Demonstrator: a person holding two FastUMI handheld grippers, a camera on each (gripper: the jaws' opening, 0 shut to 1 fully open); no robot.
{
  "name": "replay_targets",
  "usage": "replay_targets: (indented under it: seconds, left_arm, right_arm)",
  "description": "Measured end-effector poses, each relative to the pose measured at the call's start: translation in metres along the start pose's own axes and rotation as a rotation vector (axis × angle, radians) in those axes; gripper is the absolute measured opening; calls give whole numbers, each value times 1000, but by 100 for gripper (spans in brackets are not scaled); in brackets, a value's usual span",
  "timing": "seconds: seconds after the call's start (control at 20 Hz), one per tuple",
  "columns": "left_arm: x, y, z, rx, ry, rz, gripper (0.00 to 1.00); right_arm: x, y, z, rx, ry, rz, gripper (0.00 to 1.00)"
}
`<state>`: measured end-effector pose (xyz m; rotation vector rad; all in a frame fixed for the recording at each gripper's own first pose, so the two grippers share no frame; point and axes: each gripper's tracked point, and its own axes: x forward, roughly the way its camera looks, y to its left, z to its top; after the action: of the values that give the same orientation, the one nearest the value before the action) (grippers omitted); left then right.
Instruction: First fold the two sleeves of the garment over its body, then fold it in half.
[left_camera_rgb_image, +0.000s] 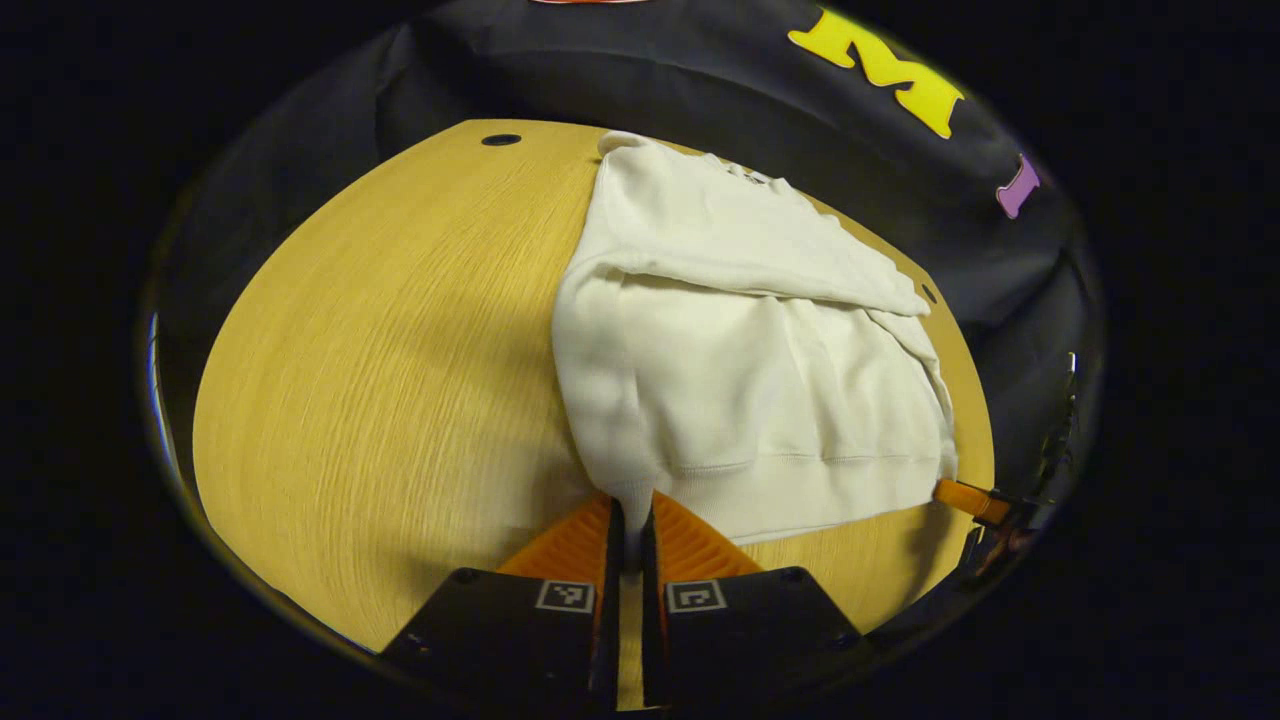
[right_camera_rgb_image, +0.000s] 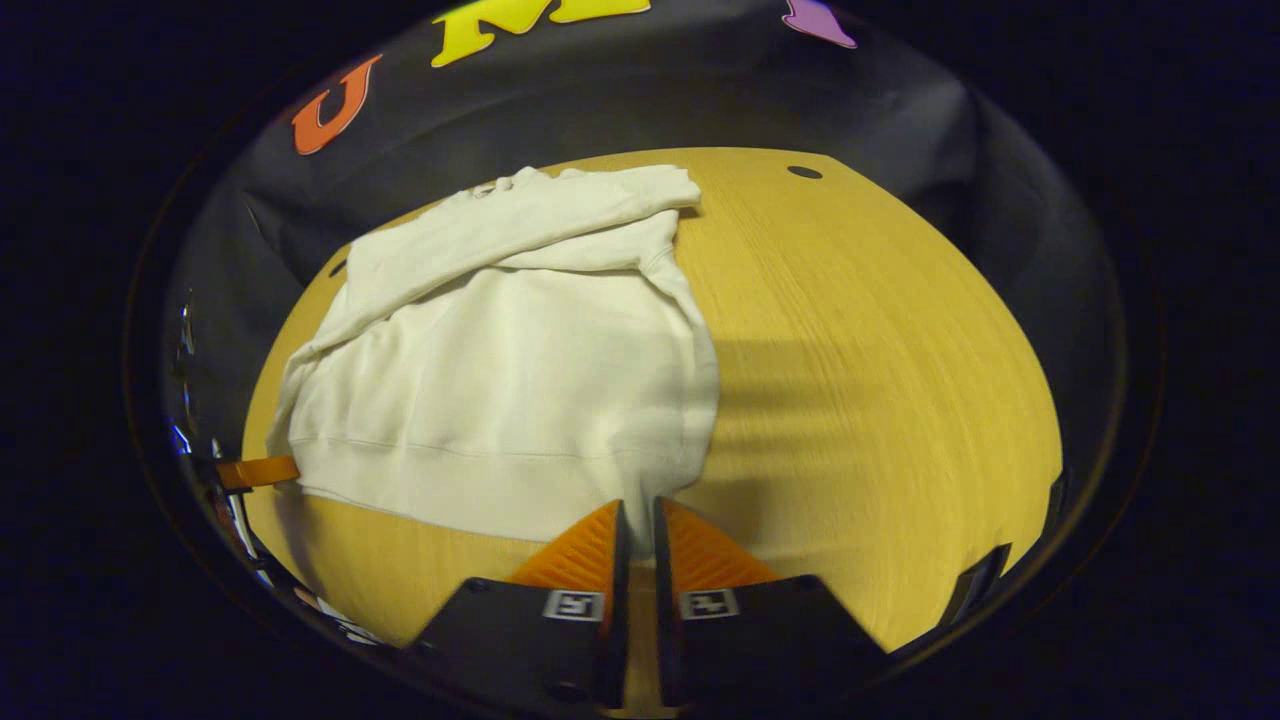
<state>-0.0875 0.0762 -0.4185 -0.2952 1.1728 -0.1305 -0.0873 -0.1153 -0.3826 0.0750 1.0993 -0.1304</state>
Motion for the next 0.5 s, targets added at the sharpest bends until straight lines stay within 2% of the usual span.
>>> replay_targets:
  seconds: [0.05,0.15,0.2,0.5]
  left_arm:
    - [0,0,1,-3,-7,-6,9]
    - [-3,-1,1,-3,-18,-18,3]
    - [-5,-1,2,5,-24,-21,3]
    - [-26,-9,14,69,-71,-33,3]
  right_arm:
    - [0,2,-1,19,2,7,11]
    - [-1,1,0,51,-9,32,11]
    - [-3,-1,3,71,-7,36,1]
    - [-35,-1,25,118,-95,105,1]
